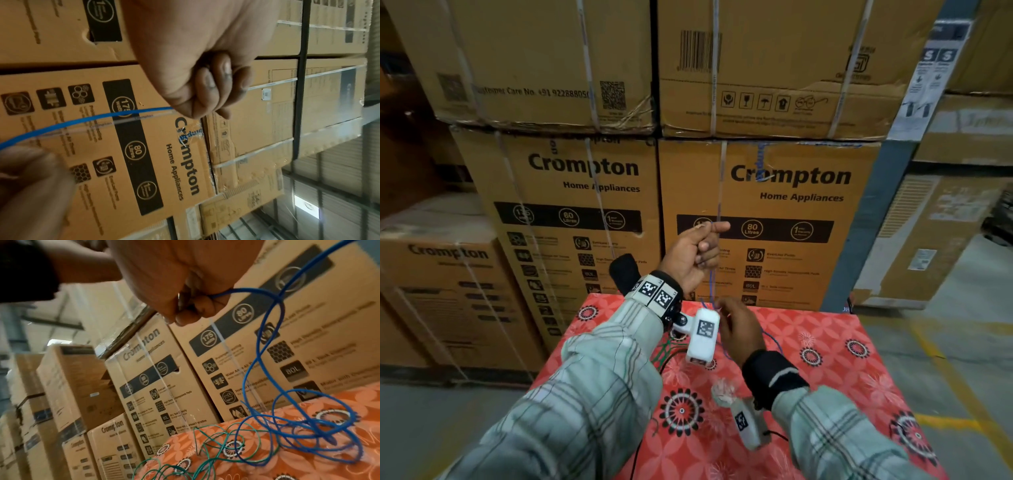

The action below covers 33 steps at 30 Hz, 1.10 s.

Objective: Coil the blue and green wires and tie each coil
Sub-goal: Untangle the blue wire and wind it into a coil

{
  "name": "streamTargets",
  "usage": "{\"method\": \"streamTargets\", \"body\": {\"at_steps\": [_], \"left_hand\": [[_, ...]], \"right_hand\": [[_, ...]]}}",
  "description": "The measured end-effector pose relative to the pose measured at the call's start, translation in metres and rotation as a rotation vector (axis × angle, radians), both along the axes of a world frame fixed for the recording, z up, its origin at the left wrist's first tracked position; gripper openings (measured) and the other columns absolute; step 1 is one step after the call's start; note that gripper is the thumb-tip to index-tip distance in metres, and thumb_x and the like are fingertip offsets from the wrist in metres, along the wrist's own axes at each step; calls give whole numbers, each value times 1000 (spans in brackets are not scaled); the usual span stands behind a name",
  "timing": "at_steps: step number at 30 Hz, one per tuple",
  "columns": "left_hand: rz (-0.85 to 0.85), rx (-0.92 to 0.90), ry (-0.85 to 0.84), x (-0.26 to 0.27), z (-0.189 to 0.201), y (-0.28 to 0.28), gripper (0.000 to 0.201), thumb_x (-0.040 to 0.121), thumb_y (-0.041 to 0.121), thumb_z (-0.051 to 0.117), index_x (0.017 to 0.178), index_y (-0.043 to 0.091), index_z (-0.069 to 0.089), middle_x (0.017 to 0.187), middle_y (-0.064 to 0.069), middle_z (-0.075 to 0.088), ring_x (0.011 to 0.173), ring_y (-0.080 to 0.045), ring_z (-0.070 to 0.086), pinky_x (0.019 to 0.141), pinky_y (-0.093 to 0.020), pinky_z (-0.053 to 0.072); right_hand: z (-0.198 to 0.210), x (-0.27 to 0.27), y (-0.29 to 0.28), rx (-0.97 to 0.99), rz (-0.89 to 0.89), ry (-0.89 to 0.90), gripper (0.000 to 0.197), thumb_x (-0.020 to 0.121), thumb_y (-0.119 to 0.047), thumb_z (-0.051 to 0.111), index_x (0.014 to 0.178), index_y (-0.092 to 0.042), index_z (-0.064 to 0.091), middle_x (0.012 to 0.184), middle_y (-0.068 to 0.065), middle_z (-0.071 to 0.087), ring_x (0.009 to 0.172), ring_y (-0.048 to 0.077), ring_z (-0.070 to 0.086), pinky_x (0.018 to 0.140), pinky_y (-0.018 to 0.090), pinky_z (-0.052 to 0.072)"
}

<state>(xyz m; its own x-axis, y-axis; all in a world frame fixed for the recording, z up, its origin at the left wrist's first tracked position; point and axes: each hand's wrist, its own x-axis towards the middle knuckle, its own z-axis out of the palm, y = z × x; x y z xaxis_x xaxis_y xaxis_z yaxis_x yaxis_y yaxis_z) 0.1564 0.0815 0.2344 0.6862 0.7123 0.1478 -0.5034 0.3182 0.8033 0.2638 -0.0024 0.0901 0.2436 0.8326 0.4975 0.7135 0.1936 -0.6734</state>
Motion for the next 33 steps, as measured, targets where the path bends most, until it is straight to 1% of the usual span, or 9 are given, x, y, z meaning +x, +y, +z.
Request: {"method": "streamTargets", "body": {"at_steps": [2,4,8,16,20,23,26,29,33], "left_hand": [[60,13,-5,-1,2,6,29,104,16,33,111,-1,56,62,4,57,44,-2,46,42,-15,36],[72,-16,-46,-4,0,13,29,104,14,33,116,-2,55,96,-8,70,78,-11,68,69,-20,56],[40,30,8,-5,-15,16,34,105,13,30,133,-1,43,136,-16,54,120,-23,58,101,-30,47],[134,16,88,-3,-42,24,38,105,9,27,141,-1,35,145,-18,45,134,-25,45,109,-32,37],[120,84,224,3,-50,17,37,105,9,29,139,-4,37,137,-15,51,122,-22,55,96,-27,45],[52,117,299,6,-58,6,33,103,6,33,130,-9,45,106,-9,70,86,-13,67,74,-24,48],[-51,126,355,-1,-59,-4,26,103,5,32,115,-4,53,87,-6,75,80,-14,72,72,-20,55],[-125,204,420,-7,-63,-7,29,104,9,31,103,-1,57,80,-10,72,74,-23,70,74,-29,55],[-159,132,472,-9,-71,-10,34,102,14,31,93,1,61,49,1,44,42,-10,48,77,-32,44]], "right_hand": [[-2,-7,-5,-5,32,-115,28,88,-16,45,110,-11,62,102,8,64,91,22,55,71,28,41],[-3,-7,-8,-18,53,-204,30,90,-15,48,116,-10,62,102,10,62,92,24,55,71,26,38],[7,3,-14,-57,40,-301,22,89,-14,46,103,-9,62,95,10,61,88,30,56,69,32,40],[57,14,-25,130,95,-474,14,88,1,55,95,-7,63,87,9,57,81,27,52,69,35,41],[88,18,-21,224,63,-572,12,88,-2,58,95,-10,62,86,7,58,80,23,48,70,33,37],[102,31,-11,215,29,-580,13,86,-3,60,94,-12,63,86,7,60,80,25,52,70,37,42],[111,47,-3,166,-11,-488,9,90,-17,60,89,-13,67,84,6,60,76,27,57,62,37,46],[119,59,3,137,-62,-414,20,86,-34,67,81,-15,65,79,-2,55,70,17,51,58,33,42],[124,65,12,109,-35,-405,28,82,-46,65,78,-18,63,77,-4,55,69,14,51,58,37,46]]}}
